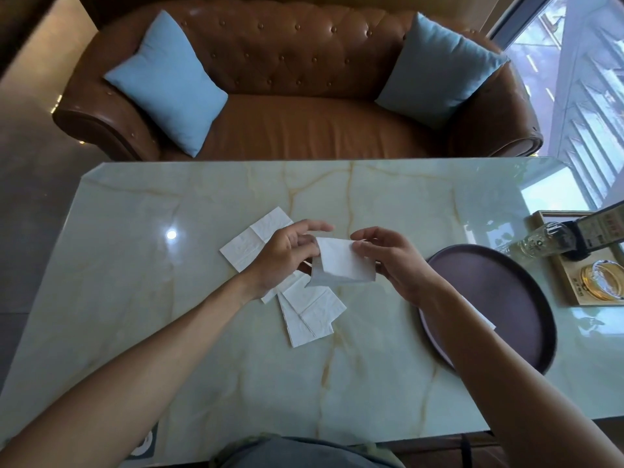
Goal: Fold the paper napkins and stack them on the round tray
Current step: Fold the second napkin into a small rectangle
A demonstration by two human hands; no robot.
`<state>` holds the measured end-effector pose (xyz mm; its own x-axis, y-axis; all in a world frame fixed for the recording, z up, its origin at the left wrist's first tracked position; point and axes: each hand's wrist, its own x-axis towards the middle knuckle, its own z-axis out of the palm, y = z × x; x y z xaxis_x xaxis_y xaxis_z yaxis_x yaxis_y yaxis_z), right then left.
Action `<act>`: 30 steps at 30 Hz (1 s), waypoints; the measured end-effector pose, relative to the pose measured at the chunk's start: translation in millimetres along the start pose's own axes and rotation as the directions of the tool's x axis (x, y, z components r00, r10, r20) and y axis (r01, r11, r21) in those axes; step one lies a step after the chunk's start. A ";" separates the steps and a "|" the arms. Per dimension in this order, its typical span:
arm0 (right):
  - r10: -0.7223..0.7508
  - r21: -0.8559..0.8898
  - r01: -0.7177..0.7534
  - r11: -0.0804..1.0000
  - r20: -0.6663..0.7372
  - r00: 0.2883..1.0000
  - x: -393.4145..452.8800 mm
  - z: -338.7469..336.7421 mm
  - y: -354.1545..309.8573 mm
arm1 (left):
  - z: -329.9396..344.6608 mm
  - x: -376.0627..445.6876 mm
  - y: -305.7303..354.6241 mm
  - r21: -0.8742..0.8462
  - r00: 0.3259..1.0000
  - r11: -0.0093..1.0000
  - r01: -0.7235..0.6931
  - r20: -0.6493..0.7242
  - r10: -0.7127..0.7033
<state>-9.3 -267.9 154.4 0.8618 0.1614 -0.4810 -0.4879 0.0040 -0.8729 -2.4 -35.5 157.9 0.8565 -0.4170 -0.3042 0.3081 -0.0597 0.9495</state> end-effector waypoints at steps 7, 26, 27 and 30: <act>-0.069 -0.119 0.071 0.990 0.022 0.997 4.2 1.2 -4.9 | 0.2 5.9 -3.2 0.092 0.999 0.995 0.025 -0.024 -0.023; -0.122 -0.612 0.185 0.769 0.144 0.982 12.0 9.2 -25.2 | -2.6 6.8 -4.3 0.264 0.998 0.964 0.004 -0.067 0.015; -0.114 -0.609 0.186 0.771 0.156 0.981 12.1 8.8 -26.0 | -2.4 7.1 -4.1 0.263 0.998 0.965 0.004 -0.058 0.012; -0.111 -0.607 0.201 0.769 0.183 0.977 12.6 9.3 -29.5 | -1.1 7.5 -1.9 0.259 0.999 0.966 0.005 -0.038 0.005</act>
<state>14.6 -256.9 174.9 0.8706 0.3375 -0.3580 -0.1180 -0.5633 -0.8178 4.0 -37.5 153.8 0.8730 -0.3829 -0.3022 0.1945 -0.2949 0.9355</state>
